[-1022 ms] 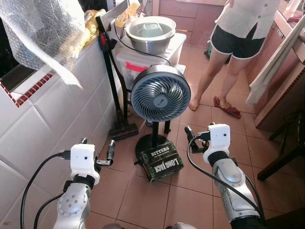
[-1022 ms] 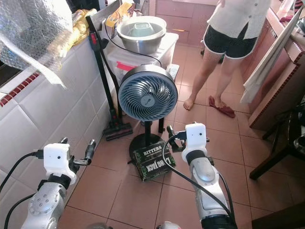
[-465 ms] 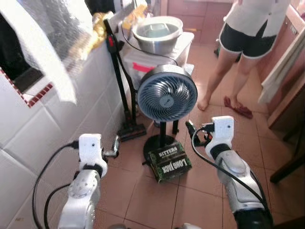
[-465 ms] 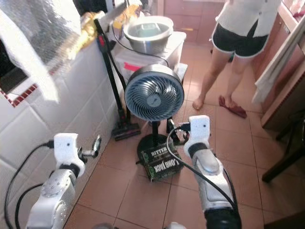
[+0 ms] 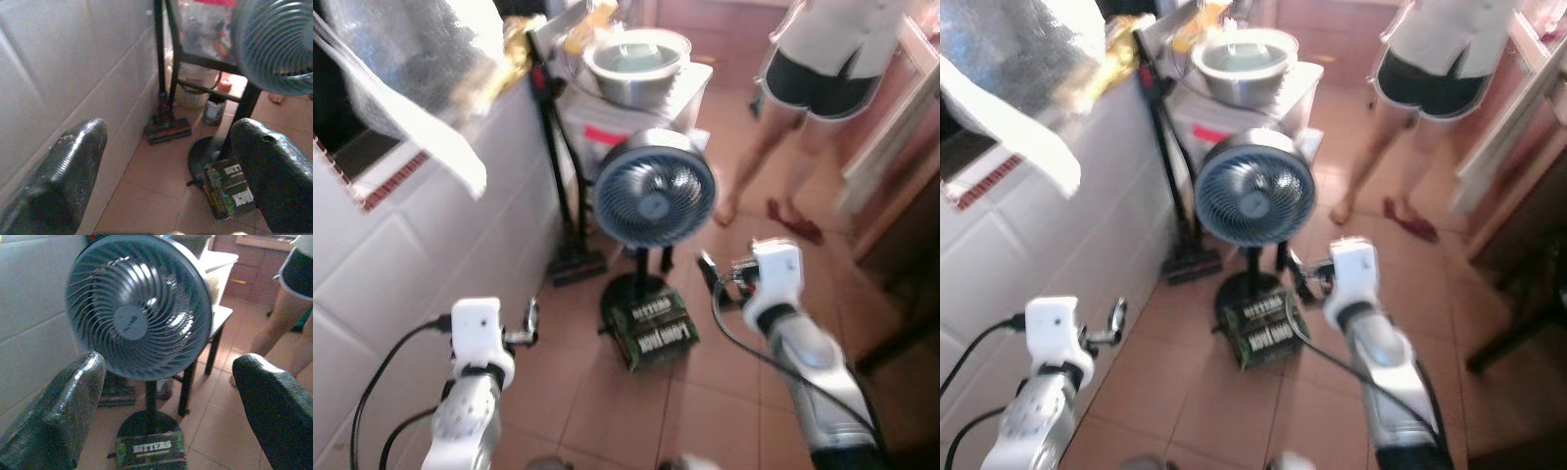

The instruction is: Setting the table

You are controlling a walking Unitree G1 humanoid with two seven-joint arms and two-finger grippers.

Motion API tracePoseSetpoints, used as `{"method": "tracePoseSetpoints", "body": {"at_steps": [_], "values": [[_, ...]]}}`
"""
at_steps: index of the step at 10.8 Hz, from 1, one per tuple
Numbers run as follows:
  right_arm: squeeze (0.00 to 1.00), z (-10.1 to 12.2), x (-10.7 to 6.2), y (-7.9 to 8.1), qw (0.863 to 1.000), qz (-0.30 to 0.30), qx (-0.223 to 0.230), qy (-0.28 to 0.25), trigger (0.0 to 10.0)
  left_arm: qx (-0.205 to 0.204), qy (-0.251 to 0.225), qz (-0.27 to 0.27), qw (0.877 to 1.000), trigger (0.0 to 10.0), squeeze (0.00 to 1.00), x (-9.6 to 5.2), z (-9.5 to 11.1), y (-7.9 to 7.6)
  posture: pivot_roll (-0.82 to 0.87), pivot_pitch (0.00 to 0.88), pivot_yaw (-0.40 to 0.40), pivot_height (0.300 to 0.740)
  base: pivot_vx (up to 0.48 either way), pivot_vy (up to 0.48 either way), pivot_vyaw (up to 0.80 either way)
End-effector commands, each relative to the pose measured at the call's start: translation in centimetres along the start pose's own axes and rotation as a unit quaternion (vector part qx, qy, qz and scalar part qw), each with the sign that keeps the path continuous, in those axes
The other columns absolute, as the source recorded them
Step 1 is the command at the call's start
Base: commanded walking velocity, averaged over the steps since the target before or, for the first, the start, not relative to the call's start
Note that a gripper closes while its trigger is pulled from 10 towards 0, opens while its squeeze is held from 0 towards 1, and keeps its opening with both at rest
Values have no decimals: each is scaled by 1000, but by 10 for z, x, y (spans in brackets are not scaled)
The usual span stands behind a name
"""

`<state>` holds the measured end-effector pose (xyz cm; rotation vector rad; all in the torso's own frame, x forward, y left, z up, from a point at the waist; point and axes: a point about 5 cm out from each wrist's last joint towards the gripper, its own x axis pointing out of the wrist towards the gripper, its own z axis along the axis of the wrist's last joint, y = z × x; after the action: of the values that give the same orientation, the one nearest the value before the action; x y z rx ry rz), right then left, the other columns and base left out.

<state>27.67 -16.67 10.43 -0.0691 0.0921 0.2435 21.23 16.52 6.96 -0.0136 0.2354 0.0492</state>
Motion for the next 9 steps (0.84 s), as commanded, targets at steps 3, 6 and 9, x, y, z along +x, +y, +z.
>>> {"method": "tracePoseSetpoints", "body": {"at_steps": [3, 6, 9], "values": [[0, -2, 0, -1, 1000, -10, 6, 4, 10000, 4, -10, -12, 1000, 10000, 0, 5, 8, -3, 46, 18, 27, 740, 0, 0, -781], [0, -9, -9, -1, 998, -27, 49, 22, 10000, 5, 7, -22, 1000, 10000, 0, 2, 3, -5, 33, 31, 35, 740, 0, 96, -788], [0, -10, -8, 1, 999, -38, 17, 31, 10000, 3, 2, -31, 1000, 10000, 0, 4, 5, -11, 35, 34, 35, 740, 0, 181, -771]]}}
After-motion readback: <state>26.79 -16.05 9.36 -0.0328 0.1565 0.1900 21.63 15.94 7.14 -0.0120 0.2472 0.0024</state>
